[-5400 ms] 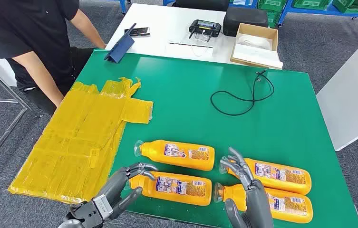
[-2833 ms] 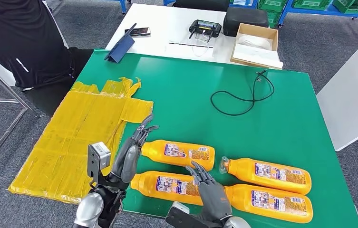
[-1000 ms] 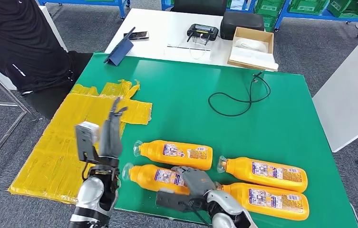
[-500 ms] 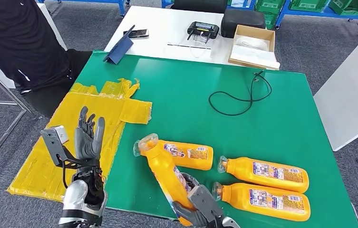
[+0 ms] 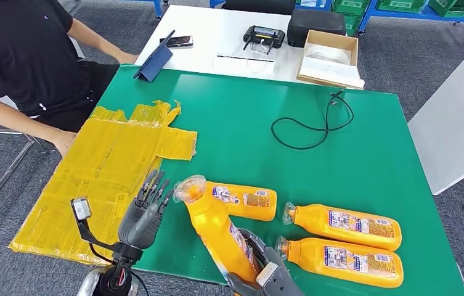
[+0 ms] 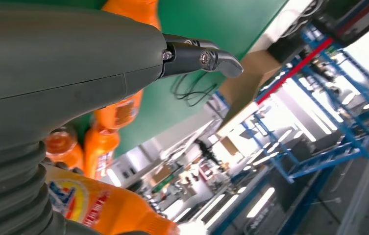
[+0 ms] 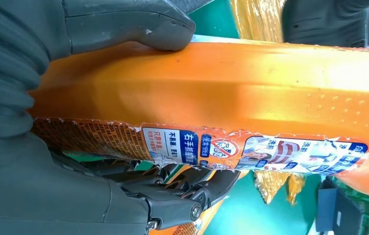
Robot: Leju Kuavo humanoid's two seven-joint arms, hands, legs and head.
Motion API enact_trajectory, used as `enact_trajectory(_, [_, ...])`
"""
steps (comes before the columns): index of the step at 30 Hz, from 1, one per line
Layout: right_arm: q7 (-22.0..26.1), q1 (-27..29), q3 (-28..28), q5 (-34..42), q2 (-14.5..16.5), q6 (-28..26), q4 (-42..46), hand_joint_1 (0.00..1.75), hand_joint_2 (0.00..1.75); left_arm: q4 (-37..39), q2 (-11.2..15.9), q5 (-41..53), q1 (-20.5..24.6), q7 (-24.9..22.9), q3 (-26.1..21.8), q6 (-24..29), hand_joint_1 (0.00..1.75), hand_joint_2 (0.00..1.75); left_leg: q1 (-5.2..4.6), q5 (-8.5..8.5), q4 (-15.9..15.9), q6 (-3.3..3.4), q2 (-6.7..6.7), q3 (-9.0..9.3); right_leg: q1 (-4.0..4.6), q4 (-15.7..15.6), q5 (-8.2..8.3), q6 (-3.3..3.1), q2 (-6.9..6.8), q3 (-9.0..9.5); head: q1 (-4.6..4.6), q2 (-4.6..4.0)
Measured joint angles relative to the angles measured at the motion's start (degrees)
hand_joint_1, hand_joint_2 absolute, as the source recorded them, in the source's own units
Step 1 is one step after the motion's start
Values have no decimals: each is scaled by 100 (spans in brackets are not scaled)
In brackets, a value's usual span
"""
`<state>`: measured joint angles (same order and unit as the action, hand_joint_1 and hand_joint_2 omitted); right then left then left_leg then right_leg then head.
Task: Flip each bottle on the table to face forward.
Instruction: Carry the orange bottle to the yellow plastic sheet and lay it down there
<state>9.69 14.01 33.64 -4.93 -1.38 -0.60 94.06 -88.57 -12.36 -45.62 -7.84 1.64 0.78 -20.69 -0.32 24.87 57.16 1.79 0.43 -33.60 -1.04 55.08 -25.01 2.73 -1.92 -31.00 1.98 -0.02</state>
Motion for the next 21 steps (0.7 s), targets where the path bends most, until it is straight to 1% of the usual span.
enact_trajectory(6, [28,36,58,18,-93,-32,119,175,175,68,184,-99,-70,28,224,-58,0,175,0,-1,0,1,0,0,0,0,1,0,0,1,-1,0])
enact_trajectory(12, [73,42,133,69,-162,-78,212,175,175,59,348,36,-81,299,587,-191,0,175,-1,-1,0,1,-1,0,-1,0,1,1,0,1,0,0])
enact_trajectory(17, [69,43,167,456,-193,47,222,175,175,-8,438,137,-79,431,859,-304,0,175,-1,-1,0,1,-1,-1,0,0,1,1,-1,1,-1,0])
enact_trajectory(21, [78,37,203,603,-230,110,222,175,175,-15,496,138,-74,479,994,-372,0,175,0,-1,0,1,-1,-1,0,0,1,1,-1,1,-1,0])
